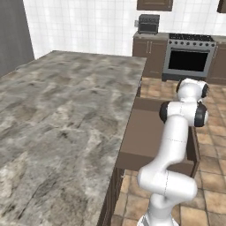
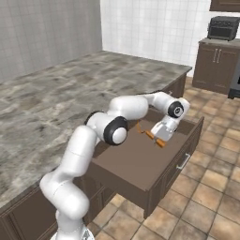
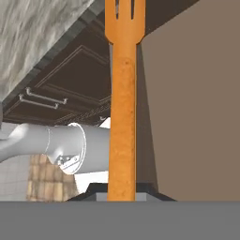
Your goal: Pick up the metallic utensils from the counter and place them in the open drawer. Make sure not to pick up any wooden utensils.
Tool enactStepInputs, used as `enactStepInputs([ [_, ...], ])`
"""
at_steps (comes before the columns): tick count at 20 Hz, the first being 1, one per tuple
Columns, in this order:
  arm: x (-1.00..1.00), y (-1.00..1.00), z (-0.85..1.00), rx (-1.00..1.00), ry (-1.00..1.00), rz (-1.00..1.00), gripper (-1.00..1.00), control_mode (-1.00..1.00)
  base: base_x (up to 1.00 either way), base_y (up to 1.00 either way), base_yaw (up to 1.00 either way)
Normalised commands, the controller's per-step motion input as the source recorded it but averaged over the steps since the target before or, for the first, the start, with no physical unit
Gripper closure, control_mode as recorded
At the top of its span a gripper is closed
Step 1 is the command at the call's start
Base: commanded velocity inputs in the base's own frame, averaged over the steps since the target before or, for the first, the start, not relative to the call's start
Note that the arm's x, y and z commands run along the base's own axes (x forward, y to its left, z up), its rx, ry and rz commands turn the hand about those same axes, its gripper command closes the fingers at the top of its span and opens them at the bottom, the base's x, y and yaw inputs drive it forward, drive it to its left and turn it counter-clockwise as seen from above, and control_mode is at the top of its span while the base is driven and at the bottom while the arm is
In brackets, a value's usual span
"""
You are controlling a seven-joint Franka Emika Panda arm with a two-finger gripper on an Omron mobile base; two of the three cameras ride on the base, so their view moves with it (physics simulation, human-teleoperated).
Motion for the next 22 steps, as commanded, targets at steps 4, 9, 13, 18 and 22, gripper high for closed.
enactStepInputs([
  [4, 0.00, 0.54, -0.14, -0.08, 0.00, -0.27, 1.00, -1.00, 0.00, 0.00, 0.00],
  [9, 0.00, 0.35, -0.10, -0.09, -0.01, -0.45, 1.00, -1.00, 0.00, 0.00, 0.00],
  [13, 0.00, 0.23, -0.06, -0.13, -0.02, -0.51, 1.00, -1.00, 0.00, 0.00, 0.00],
  [18, 0.00, 0.39, 0.00, -0.34, 0.00, -0.32, 1.00, -1.00, 0.00, 0.00, 0.00],
  [22, 0.07, 0.42, 0.00, -0.45, 0.00, -0.06, 1.00, -1.00, 0.00, 0.00, 0.00],
])
